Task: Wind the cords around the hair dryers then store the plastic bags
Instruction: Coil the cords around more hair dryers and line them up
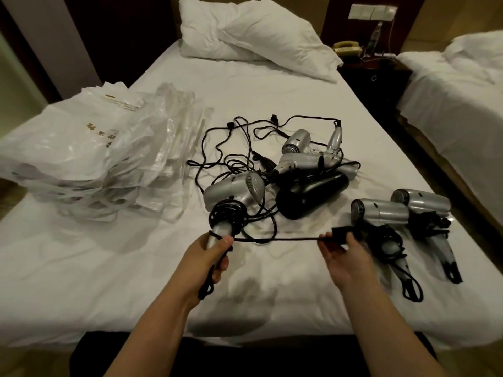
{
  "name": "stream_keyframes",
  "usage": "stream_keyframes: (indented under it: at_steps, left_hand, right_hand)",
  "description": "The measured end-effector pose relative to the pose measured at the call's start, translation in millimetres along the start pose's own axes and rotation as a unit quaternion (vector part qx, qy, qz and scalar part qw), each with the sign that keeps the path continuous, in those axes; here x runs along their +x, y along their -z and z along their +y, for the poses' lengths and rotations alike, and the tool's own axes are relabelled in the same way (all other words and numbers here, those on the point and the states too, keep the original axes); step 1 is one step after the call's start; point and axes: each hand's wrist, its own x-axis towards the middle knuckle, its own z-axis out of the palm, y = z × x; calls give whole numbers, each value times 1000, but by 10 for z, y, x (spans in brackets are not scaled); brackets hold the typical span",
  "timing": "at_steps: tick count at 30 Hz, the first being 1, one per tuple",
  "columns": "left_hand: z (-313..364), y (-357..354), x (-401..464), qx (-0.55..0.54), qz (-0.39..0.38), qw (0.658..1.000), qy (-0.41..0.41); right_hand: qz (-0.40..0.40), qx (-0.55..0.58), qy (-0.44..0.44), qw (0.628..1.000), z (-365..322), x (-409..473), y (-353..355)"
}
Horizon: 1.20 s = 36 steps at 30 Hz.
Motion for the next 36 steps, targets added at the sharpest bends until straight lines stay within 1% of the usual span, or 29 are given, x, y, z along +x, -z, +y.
stream_keyframes:
  at_steps: [1, 2, 4, 5, 7, 8, 10, 12, 14, 16, 18, 22, 23, 25, 27, 31, 34, 36]
  left_hand:
    - [-22, -11, 41, 59, 24, 998, -14]
    - [-53, -31, 89, 110, 51, 992, -24]
    - [-124, -99, 154, 200, 101, 974, -33]
    - [-179, -147, 167, 257, 116, 959, -37]
    - [-321, -227, 168, 388, 135, 910, -57]
    - [-386, -264, 156, 441, 142, 883, -68]
    - [-510, -322, 127, 520, 140, 839, -76]
    - [-641, -343, 94, 577, 112, 806, -75]
    - [-758, -323, 53, 605, 88, 787, -80]
    - [-798, -293, 25, 603, 90, 787, -91]
    - [-786, -255, 41, 581, 114, 796, -123]
    - [-607, -190, 199, 477, 135, 841, -219]
    - [-546, -190, 243, 470, 132, 840, -237]
    - [-440, -201, 337, 494, 105, 824, -257]
    - [-352, -194, 437, 513, 72, 817, -255]
    - [-199, -138, 560, 490, 10, 844, -219]
    - [-136, -73, 589, 485, -3, 849, -209]
    - [-103, -25, 611, 462, -4, 866, -192]
  right_hand:
    - [-35, -44, 51, 997, -48, -78, -54]
    - [-78, -107, 110, 985, -91, -186, -119]
    - [-169, -220, 198, 940, -148, -433, -254]
    - [-210, -253, 214, 920, -157, -545, -314]
    - [-275, -289, 208, 893, -127, -699, -410]
    - [-292, -303, 201, 885, -91, -729, -441]
    - [-299, -325, 187, 878, -11, -725, -468]
    - [-285, -353, 167, 875, 61, -695, -482]
    - [-281, -383, 141, 868, 121, -656, -474]
    - [-280, -384, 123, 871, 142, -616, -460]
    - [-279, -360, 109, 883, 138, -584, -456]
    - [-280, -296, 96, 908, 108, -530, -502]
    - [-284, -290, 96, 909, 110, -520, -518]
    - [-291, -292, 98, 906, 125, -511, -546]
    - [-296, -298, 100, 902, 148, -508, -566]
    - [-288, -270, 92, 914, 166, -468, -597]
    - [-288, -244, 84, 922, 169, -431, -601]
    - [-288, -242, 85, 923, 178, -423, -600]
